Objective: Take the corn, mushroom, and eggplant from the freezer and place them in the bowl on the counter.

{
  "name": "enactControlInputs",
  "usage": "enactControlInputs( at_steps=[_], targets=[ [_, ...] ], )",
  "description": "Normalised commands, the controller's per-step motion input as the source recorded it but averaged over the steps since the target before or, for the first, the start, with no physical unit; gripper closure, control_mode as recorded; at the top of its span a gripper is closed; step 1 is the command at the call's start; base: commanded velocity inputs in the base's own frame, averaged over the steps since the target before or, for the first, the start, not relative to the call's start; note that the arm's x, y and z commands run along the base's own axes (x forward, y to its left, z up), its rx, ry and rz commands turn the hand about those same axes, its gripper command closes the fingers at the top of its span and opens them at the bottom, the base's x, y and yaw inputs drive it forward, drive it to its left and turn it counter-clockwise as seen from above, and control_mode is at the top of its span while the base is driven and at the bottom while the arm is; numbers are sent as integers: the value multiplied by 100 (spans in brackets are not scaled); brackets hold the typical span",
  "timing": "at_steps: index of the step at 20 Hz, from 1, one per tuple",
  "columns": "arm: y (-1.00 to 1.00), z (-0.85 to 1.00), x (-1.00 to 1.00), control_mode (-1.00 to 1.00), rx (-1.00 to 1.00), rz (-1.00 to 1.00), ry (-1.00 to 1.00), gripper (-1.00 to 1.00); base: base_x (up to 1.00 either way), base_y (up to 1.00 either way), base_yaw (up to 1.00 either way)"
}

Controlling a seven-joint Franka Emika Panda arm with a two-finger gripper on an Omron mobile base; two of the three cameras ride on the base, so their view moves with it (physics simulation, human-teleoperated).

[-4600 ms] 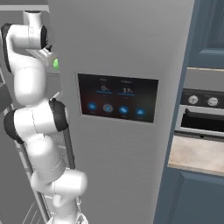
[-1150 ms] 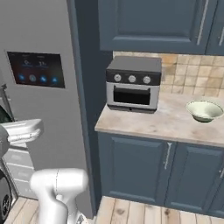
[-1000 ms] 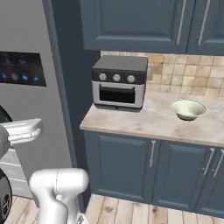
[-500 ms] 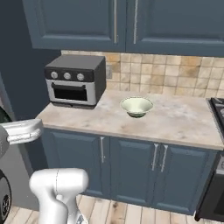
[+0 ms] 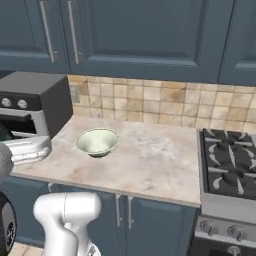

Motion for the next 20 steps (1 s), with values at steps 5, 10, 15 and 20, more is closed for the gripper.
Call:
enactControlInputs(
  at_steps=[5,10,15,20],
  targets=[
    [0,0,0,100,0,0,0,100,69,3,5],
    [0,0,0,100,0,0,0,100,80,-2,7],
    [0,-18,15,-100,0,3,1,100,27,0,6],
    [0,-96,90,-100,0,13,23,100,0,0,0]
  ],
)
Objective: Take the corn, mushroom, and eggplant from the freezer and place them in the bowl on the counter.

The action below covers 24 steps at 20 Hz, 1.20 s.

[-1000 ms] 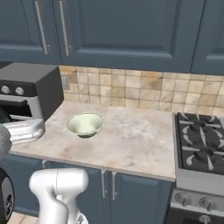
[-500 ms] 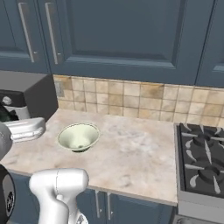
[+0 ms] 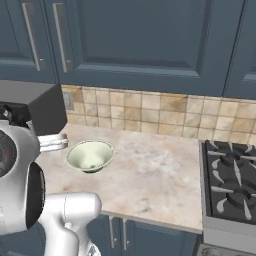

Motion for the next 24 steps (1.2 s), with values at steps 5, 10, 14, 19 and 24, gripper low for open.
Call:
enactControlInputs(
  at_steps=[5,10,14,19,24],
  targets=[
    [0,-82,44,-100,0,8,14,100,0,0,0],
    [0,-67,45,-100,0,7,9,100,0,0,0],
    [0,-51,41,-100,0,0,7,100,0,0,0],
    [0,-61,36,-100,0,0,4,100,0,0,0],
    [0,-52,40,-100,1,1,3,100,0,0,0]
  ],
)
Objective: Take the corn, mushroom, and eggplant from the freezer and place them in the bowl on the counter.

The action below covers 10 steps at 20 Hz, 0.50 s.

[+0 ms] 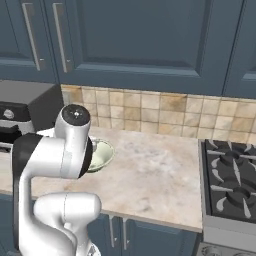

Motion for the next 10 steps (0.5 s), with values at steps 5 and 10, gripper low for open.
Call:
enactControlInputs(
  at_steps=[5,10],
  targets=[
    [0,-54,46,-100,1,2,7,100,0,0,0],
    [0,-44,52,-100,0,0,4,100,0,0,0]
  ],
)
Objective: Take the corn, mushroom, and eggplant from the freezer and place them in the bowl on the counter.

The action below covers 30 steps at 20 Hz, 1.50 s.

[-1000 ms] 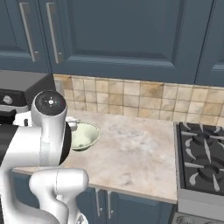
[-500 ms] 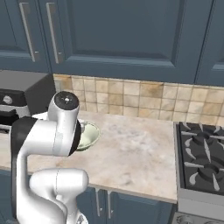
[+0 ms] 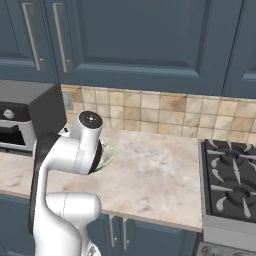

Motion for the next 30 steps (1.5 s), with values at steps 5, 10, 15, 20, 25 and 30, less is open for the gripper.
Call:
enactControlInputs(
  at_steps=[5,10,15,20,25,30],
  targets=[
    [10,-26,54,-100,0,0,12,100,0,0,0],
    [1,-30,45,-100,-1,0,13,100,0,0,0],
    [6,-24,21,-100,-2,0,2,100,0,0,0],
    [14,-18,12,-100,-1,0,0,100,0,0,0],
    [9,-42,30,-100,0,0,0,100,0,0,0],
    [0,-31,36,-100,0,0,0,100,0,0,0]
  ],
)
